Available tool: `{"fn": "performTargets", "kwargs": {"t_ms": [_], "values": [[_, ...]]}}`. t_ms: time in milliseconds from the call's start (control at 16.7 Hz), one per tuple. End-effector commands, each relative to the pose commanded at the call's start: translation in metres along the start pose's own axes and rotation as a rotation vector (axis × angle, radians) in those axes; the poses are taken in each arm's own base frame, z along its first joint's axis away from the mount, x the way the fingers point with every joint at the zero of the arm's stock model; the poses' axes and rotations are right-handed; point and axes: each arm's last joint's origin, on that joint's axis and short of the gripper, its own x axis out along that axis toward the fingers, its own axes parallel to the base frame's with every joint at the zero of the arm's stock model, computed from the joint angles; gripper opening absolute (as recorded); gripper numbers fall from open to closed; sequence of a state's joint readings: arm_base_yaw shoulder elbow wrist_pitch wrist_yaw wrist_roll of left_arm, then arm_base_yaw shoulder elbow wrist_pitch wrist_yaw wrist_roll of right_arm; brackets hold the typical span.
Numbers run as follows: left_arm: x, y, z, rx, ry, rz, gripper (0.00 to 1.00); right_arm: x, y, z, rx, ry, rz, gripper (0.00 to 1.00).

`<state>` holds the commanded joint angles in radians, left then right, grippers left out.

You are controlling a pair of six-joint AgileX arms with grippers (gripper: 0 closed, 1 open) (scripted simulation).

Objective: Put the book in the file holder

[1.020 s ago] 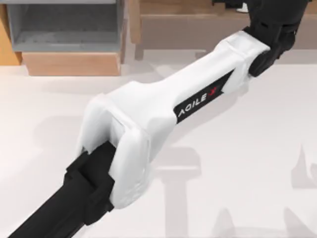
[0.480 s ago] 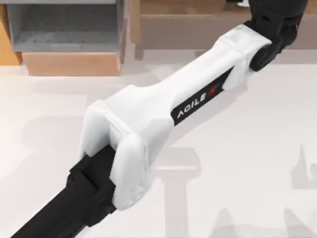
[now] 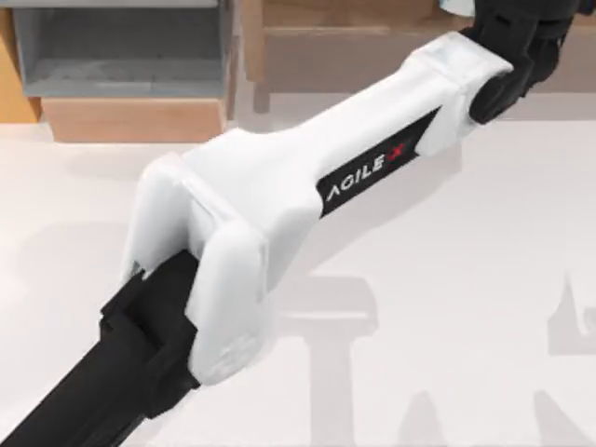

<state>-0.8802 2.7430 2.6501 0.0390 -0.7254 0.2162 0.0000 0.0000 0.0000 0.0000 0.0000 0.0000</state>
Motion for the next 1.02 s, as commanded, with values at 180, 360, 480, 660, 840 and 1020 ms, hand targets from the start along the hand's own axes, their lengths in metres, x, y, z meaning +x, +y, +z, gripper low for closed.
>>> {"fn": "performTargets", "kwargs": {"t_ms": [180, 360, 480, 660, 840, 1020], "values": [[-0.012, 0.017, 0.014, 0.206, 0.033, -0.096, 0.0, 0.0, 0.0, 0.0, 0.0, 0.0, 0.0, 1.0], [-0.028, 0.049, 0.026, 0.416, 0.07, -0.207, 0.0, 0.0, 0.0, 0.0, 0.0, 0.0, 0.0, 1.0], [-0.044, 0.078, 0.03, 0.545, 0.094, -0.289, 0.0, 0.0, 0.0, 0.0, 0.0, 0.0, 0.0, 1.0], [-0.076, 0.129, 0.034, 0.699, 0.108, -0.42, 0.0, 0.0, 0.0, 0.0, 0.0, 0.0, 0.0, 1.0], [-0.114, 0.184, 0.035, 0.792, 0.091, -0.534, 0.0, 0.0, 0.0, 0.0, 0.0, 0.0, 0.0, 1.0], [-0.153, 0.235, 0.029, 0.836, 0.056, -0.619, 0.0, 0.0, 0.0, 0.0, 0.0, 0.0, 0.0, 1.0]]}}
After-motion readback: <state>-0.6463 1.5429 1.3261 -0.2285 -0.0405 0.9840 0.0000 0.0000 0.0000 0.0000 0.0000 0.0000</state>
